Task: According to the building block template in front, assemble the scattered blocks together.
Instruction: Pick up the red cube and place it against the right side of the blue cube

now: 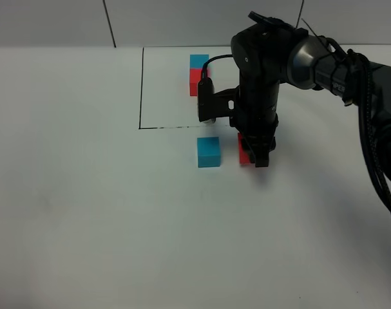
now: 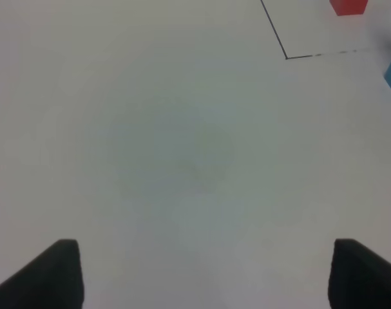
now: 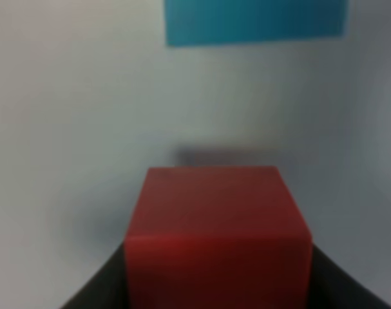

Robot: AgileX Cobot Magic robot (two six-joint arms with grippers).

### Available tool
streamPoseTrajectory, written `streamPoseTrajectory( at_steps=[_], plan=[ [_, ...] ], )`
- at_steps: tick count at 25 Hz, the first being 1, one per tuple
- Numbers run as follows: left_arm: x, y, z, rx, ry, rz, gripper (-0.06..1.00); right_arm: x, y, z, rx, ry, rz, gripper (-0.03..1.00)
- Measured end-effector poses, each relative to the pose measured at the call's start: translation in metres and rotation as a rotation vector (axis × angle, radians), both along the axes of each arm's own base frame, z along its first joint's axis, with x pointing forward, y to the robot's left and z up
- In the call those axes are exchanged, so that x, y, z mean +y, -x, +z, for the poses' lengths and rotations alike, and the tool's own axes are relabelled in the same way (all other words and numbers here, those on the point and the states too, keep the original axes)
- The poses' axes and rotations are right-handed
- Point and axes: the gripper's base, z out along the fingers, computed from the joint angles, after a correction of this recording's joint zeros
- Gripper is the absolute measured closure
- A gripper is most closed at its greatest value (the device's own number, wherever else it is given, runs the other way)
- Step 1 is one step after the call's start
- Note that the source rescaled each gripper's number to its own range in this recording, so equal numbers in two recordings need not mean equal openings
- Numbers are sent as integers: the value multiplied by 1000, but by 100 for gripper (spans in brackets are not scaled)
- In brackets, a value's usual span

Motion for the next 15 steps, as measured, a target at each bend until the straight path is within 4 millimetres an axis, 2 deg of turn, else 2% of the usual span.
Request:
streamPoseTrajectory(
  at_steps=[15],
  plan=[
    [0, 0, 0, 0, 0, 0, 26, 8, -9, -16, -33, -61, -13, 97]
  ],
)
